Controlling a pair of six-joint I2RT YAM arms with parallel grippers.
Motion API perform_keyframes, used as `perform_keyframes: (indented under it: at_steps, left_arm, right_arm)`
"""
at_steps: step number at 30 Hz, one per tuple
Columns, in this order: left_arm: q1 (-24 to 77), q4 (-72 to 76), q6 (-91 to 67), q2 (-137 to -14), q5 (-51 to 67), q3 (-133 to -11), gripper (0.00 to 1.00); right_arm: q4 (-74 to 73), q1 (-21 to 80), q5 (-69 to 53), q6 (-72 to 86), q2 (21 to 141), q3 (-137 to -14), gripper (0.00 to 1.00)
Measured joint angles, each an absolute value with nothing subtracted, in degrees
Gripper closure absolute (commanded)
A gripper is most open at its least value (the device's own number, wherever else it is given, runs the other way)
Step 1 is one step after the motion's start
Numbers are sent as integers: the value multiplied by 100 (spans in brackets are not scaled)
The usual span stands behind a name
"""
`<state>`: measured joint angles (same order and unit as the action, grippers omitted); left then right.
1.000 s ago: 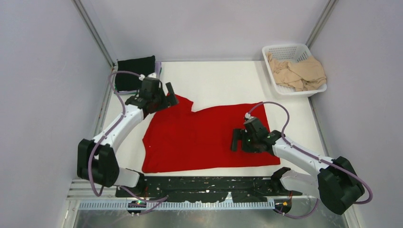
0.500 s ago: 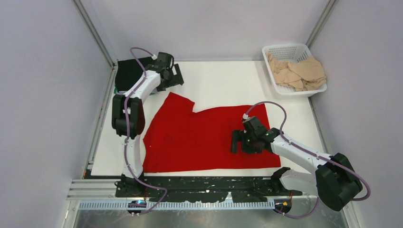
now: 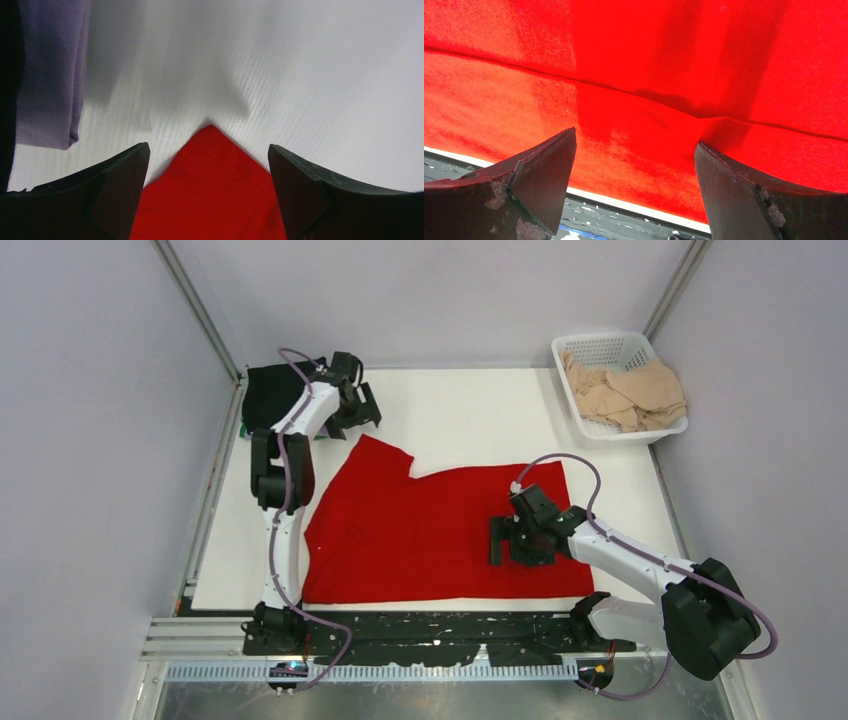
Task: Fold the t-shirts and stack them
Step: Grab the side of the flattened tshirt furthest away from the robot with both arms
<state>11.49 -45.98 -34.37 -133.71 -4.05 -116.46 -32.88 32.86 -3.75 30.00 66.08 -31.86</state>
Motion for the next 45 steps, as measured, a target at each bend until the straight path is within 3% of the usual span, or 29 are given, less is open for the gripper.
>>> perform_keyframes:
  at_steps: [24, 28, 36, 45]
  left_arm:
    - [1345, -4318, -3691, -13482, 714, -11424, 35]
    - [1525, -4508, -3590, -13485, 569, -11452, 46]
    - [1920, -5500, -3433, -13850, -183, -12390, 48]
    - [2075, -6108, -3227, -13933, -565, -12582, 61]
  right_arm:
    - [-3870, 3133, -198, 2720, 6348, -3242, 5]
    - [-3905, 3124, -165, 2696, 6195, -3242, 5]
    - [-3907, 3098, -158, 2676, 6097, -3240, 5]
    - [-3909, 3098, -158, 2659, 6031, -3234, 5]
